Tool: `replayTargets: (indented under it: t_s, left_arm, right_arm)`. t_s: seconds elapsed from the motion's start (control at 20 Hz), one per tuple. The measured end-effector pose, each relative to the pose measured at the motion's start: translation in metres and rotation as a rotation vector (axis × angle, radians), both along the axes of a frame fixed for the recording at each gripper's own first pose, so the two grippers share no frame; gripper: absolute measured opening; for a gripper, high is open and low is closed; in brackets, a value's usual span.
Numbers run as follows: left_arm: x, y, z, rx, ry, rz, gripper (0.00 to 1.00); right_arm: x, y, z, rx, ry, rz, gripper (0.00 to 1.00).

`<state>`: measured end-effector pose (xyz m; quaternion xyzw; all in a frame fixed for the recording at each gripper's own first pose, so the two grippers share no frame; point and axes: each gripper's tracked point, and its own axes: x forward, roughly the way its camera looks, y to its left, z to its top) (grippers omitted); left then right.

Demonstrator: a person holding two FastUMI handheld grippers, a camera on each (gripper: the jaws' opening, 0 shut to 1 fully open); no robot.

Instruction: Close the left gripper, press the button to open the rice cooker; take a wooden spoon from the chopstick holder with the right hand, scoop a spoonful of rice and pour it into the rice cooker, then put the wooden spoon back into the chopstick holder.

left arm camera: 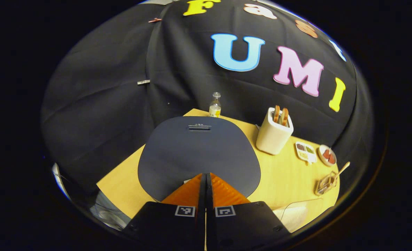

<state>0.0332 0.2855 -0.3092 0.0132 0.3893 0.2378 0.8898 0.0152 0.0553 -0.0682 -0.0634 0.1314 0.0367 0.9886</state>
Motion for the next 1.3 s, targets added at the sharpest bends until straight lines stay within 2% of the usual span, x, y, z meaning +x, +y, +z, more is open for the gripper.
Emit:
replayTargets:
  t_s: [0.1,0.25,0.45,0.55,0.75,1.05,1.2,1.3]
  left_arm:
    - [-0.001,0.000,-0.002,-0.010,0.029,0.027,0.06]
    - [-0.003,0.000,0.001,-0.123,-0.015,0.099,0.06]
    - [0.001,0.001,0.011,-0.150,-0.061,0.064,0.06]
    - [0.005,0.000,0.025,-0.111,-0.104,0.047,0.06]
    - [0.028,-0.004,0.078,0.013,-0.196,-0.048,0.05]
    - [0.056,-0.010,0.148,0.100,-0.354,-0.121,0.05]
    - [0.055,-0.024,0.162,0.114,-0.386,-0.155,0.05]
    - [0.053,-0.027,0.164,0.117,-0.392,-0.147,0.05]
  right_arm:
    - [-0.001,-0.003,-0.001,0.002,0.003,-0.007,0.95]
    - [-0.001,-0.013,-0.001,0.007,-0.001,-0.027,0.95]
    - [-0.001,-0.022,-0.004,0.022,0.008,-0.043,0.95]
    - [-0.001,-0.020,-0.009,0.024,0.021,-0.035,0.95]
    - [-0.001,-0.013,-0.010,0.009,0.020,-0.009,0.95]
    - [-0.003,-0.011,-0.009,-0.001,0.019,0.003,0.95]
    - [-0.006,-0.012,-0.012,-0.004,0.027,-0.001,0.95]
    - [-0.007,-0.013,-0.011,-0.006,0.027,-0.003,0.95]
